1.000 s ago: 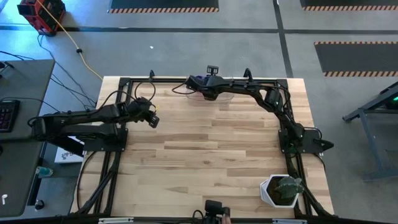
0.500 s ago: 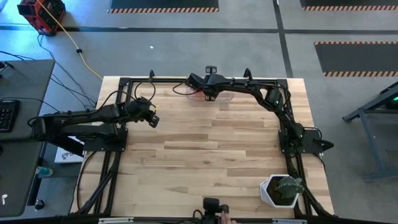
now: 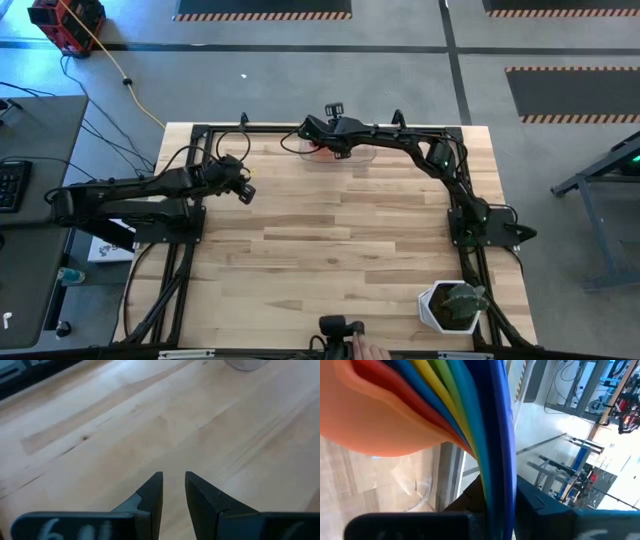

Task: Nest measuring cups in basket
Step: Put the nested measuring cups into the bin

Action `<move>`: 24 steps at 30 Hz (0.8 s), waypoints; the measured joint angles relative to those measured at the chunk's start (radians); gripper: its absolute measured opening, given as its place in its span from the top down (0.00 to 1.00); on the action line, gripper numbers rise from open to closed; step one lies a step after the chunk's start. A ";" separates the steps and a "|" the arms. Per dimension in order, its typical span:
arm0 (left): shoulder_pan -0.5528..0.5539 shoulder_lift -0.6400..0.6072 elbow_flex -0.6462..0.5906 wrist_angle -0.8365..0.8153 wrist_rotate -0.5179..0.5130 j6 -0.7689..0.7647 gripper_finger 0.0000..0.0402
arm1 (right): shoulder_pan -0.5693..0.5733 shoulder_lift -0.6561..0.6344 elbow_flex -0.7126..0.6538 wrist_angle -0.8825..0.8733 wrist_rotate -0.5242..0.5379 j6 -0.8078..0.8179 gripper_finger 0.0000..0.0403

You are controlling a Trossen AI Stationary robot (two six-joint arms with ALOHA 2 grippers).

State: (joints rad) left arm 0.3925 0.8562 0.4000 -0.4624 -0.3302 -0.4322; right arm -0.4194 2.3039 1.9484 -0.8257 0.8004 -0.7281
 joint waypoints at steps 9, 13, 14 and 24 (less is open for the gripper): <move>0.000 0.000 0.000 0.000 -0.007 -0.001 0.82 | 0.000 0.000 0.000 0.002 -0.023 -0.008 0.86; 0.000 0.000 0.000 0.000 -0.007 -0.001 0.82 | 0.000 -0.001 0.000 0.002 -0.024 -0.007 0.85; 0.000 0.000 0.000 0.000 -0.007 -0.001 0.82 | 0.000 -0.001 0.000 0.002 -0.025 -0.006 0.85; 0.000 0.000 0.000 0.000 -0.007 -0.001 0.82 | 0.008 -0.001 0.000 0.011 0.039 -0.006 0.85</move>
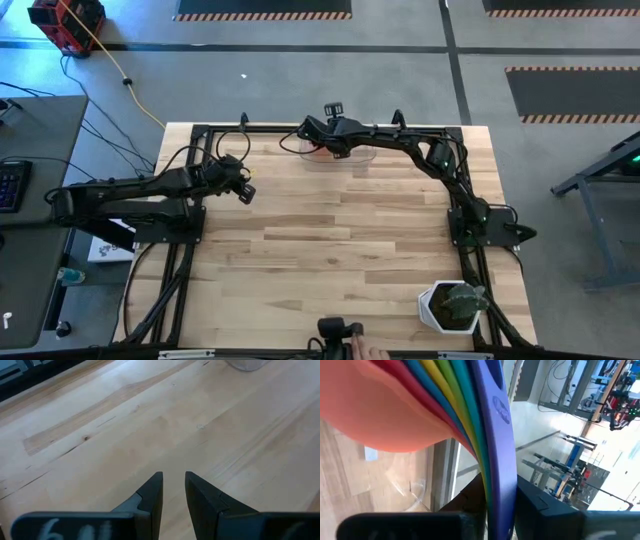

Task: Nest measuring cups in basket
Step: Put the nested measuring cups into the bin

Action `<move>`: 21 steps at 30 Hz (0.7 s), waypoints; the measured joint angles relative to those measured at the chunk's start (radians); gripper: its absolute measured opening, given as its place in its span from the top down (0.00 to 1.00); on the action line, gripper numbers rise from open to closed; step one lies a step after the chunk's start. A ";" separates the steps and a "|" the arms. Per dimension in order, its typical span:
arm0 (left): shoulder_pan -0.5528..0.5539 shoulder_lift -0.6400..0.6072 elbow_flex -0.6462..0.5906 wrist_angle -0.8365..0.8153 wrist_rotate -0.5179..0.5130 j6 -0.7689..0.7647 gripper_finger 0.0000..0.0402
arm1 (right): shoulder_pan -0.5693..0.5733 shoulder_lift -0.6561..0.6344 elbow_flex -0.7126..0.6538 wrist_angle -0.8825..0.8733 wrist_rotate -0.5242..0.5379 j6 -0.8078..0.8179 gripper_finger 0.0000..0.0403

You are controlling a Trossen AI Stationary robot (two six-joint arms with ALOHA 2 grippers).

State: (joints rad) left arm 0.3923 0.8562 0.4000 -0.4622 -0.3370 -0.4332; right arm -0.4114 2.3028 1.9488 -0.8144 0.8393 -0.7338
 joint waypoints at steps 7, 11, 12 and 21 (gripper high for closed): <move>0.000 0.000 0.000 0.000 0.001 0.000 0.82 | 0.002 -0.001 0.000 0.005 -0.025 0.000 0.85; 0.000 0.000 0.000 0.000 0.002 0.000 0.82 | 0.002 -0.001 0.000 0.004 -0.026 0.000 0.85; 0.000 0.000 0.000 0.000 0.002 0.002 0.82 | 0.002 -0.001 0.000 0.004 -0.027 0.000 0.85; 0.000 0.000 0.000 0.000 0.006 0.017 0.82 | 0.004 -0.001 0.000 0.007 0.016 0.019 0.85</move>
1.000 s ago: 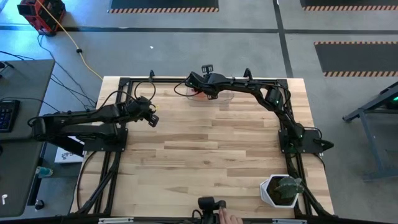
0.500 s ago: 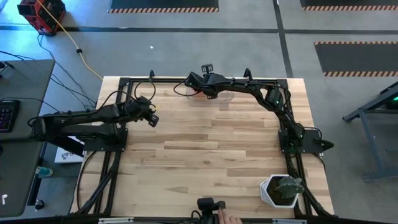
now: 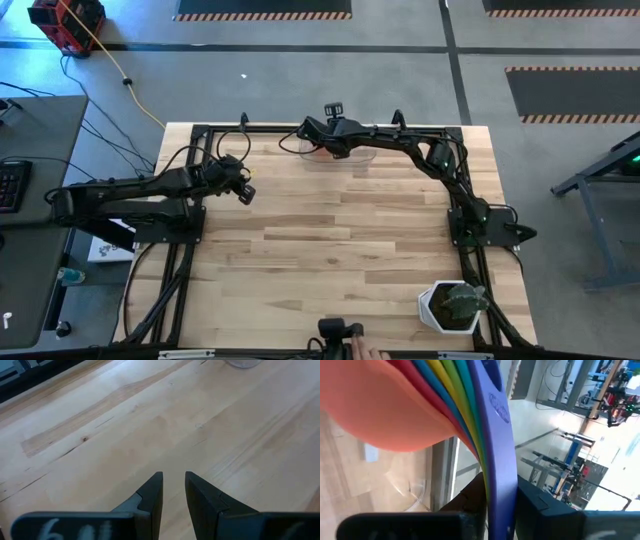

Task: Nest measuring cups in basket
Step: Put the nested measuring cups into the bin, then return to Home Position

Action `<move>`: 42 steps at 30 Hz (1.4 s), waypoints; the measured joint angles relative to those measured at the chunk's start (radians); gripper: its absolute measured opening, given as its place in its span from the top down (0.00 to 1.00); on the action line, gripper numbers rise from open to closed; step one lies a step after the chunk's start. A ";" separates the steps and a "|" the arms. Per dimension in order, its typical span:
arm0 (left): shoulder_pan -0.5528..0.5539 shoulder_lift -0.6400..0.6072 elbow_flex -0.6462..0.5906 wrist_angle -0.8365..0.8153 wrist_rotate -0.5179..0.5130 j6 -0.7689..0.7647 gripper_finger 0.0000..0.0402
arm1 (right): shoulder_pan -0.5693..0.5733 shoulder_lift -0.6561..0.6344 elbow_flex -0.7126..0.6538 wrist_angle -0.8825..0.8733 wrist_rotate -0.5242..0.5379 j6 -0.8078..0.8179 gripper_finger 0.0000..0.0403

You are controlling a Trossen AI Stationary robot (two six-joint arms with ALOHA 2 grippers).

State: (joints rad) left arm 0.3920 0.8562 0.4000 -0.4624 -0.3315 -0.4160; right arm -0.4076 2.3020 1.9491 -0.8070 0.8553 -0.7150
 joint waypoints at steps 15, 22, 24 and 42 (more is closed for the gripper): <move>0.000 0.000 0.000 0.000 0.007 0.000 0.82 | 0.003 0.000 0.000 -0.047 -0.040 0.005 0.76; 0.000 0.000 0.000 -0.001 0.007 0.000 0.82 | 0.007 0.000 0.000 -0.049 -0.036 0.043 0.70; 0.000 0.000 0.000 -0.001 0.007 0.000 0.82 | 0.011 0.000 0.000 -0.049 -0.034 0.043 0.70; 0.000 0.000 0.000 -0.004 0.007 0.002 0.82 | 0.055 0.000 0.000 -0.146 -0.054 0.098 0.70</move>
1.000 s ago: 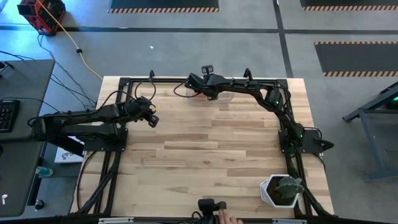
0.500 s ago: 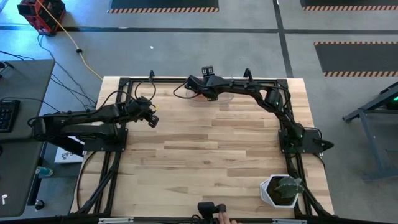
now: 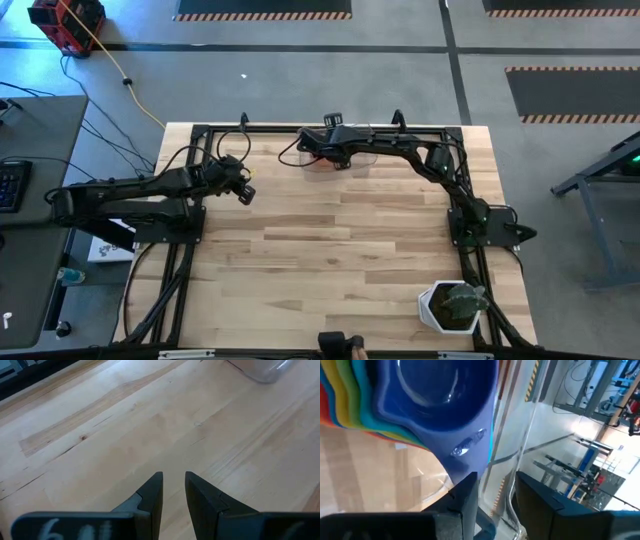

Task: Nest measuring cups in basket
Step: Return to Home Position

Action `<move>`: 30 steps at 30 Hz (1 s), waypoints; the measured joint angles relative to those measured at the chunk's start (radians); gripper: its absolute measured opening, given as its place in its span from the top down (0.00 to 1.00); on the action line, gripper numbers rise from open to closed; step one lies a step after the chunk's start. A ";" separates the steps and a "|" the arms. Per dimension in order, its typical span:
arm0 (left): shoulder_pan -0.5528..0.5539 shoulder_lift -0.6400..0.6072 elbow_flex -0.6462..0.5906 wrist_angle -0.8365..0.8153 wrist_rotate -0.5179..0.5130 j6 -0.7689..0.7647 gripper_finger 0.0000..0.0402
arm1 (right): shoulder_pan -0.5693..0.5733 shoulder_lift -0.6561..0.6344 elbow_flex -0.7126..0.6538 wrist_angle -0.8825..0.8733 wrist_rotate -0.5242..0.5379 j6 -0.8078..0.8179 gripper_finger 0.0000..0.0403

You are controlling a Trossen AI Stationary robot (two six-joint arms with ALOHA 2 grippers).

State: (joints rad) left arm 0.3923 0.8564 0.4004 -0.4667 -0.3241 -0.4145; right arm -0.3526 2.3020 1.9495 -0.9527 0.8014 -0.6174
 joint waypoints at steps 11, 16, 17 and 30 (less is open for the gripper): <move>0.000 0.000 0.000 0.000 0.000 0.000 0.82 | 0.003 -0.054 0.002 -0.015 -0.045 0.075 0.70; 0.000 0.000 0.000 0.001 0.050 0.000 0.82 | 0.009 -0.086 0.008 -0.031 -0.071 0.180 0.70; 0.000 0.000 0.000 0.002 0.077 0.000 0.82 | 0.014 -0.092 0.015 -0.045 -0.089 0.217 0.70; -0.055 -0.140 -0.005 0.170 0.272 0.019 0.82 | 0.092 -0.165 0.276 -0.082 -0.660 0.719 0.70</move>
State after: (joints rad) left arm 0.3376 0.7160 0.3953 -0.2963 -0.0525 -0.3952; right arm -0.2608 2.1369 2.2256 -1.0346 0.1409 0.1015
